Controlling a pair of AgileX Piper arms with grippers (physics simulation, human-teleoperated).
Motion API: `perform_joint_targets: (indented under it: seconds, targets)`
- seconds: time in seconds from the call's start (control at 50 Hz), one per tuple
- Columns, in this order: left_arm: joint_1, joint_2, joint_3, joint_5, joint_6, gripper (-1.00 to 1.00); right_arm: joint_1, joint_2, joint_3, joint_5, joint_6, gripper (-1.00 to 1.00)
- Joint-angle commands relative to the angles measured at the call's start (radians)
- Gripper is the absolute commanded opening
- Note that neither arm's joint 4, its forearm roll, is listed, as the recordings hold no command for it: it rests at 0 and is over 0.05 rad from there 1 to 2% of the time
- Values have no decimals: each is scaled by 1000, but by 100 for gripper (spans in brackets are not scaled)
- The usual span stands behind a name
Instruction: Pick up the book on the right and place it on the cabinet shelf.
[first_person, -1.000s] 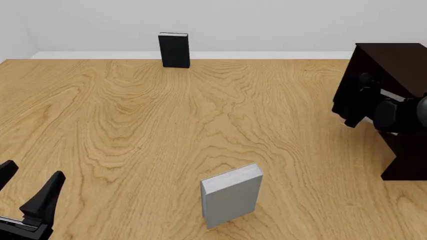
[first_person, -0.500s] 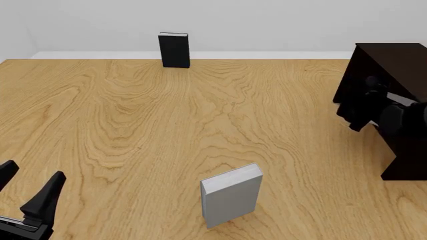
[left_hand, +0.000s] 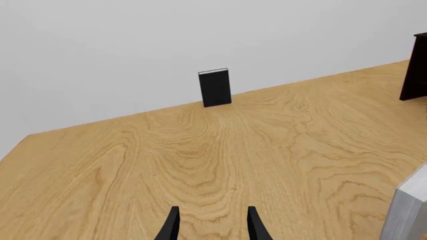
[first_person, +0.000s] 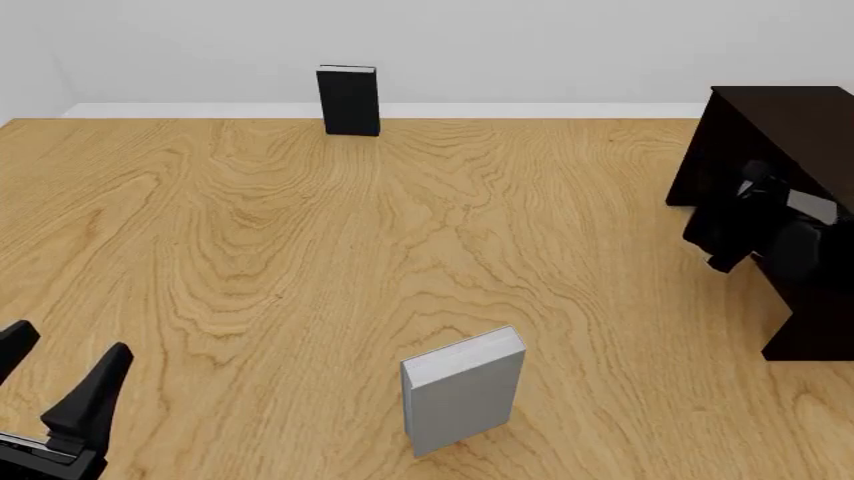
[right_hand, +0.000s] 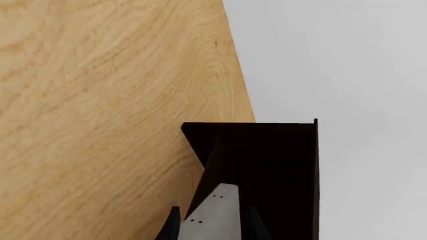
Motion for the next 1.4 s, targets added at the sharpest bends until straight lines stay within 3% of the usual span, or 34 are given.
perform_joint_targets:
  seconds: [0.02, 0.58, 1.4]
  targets:
    - [-3, 0, 0, 0, 0, 100, -41, -8, 45, -12, 0, 100]
    - [-9, 1, 0, 1, 1, 100, -79, -26, 128, -62, 8, 100]
    - [-18, 1, 0, -1, -5, 100, -166, -84, 216, -81, -25, 100]
